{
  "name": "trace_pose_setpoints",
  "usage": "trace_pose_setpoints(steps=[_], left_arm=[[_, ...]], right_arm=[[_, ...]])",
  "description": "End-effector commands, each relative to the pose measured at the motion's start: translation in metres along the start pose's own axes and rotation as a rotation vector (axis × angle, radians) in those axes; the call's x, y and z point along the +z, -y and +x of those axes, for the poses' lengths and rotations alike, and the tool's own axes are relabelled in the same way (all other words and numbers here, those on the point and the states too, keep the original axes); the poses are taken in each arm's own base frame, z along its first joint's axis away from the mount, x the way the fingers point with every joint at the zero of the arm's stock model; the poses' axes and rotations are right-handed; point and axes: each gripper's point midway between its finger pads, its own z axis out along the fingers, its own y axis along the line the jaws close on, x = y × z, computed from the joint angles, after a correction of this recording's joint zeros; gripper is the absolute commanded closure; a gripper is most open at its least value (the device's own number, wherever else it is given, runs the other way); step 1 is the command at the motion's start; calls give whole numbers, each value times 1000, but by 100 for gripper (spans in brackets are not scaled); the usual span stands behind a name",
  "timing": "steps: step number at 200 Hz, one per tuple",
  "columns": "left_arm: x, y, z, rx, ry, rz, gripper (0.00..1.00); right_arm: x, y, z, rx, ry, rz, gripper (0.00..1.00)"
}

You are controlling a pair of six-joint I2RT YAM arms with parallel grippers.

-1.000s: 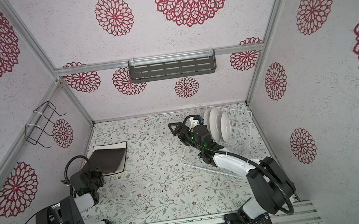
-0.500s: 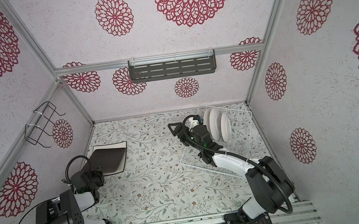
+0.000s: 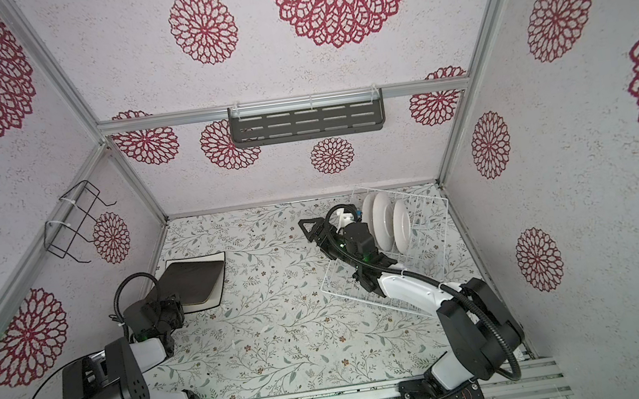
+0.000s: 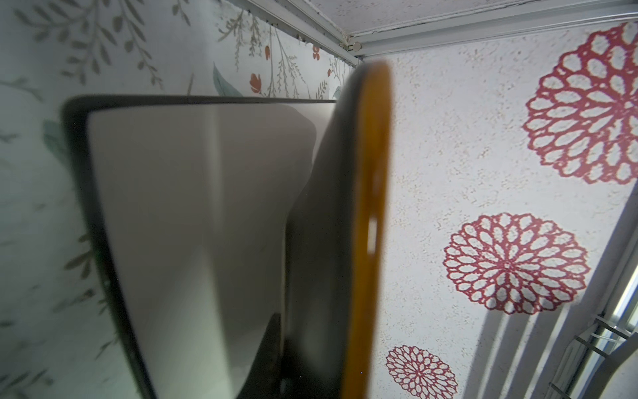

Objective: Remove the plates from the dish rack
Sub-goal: 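Lower the dark square plate toward the white square plate with the left gripper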

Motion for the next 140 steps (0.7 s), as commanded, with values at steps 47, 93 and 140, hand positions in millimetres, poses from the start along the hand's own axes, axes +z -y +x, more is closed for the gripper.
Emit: trace_pose_setpoints(steps=[47, 93, 140], left_arm=[[-9, 64, -12, 58, 31, 208, 82], [-8, 60, -13, 44, 41, 203, 66], [-7, 54, -11, 53, 27, 162, 40]], right_arm=[[-12, -28, -12, -17, 38, -70, 7], [-16, -29, -13, -20, 43, -68, 7], [-18, -29, -15, -30, 54, -62, 7]])
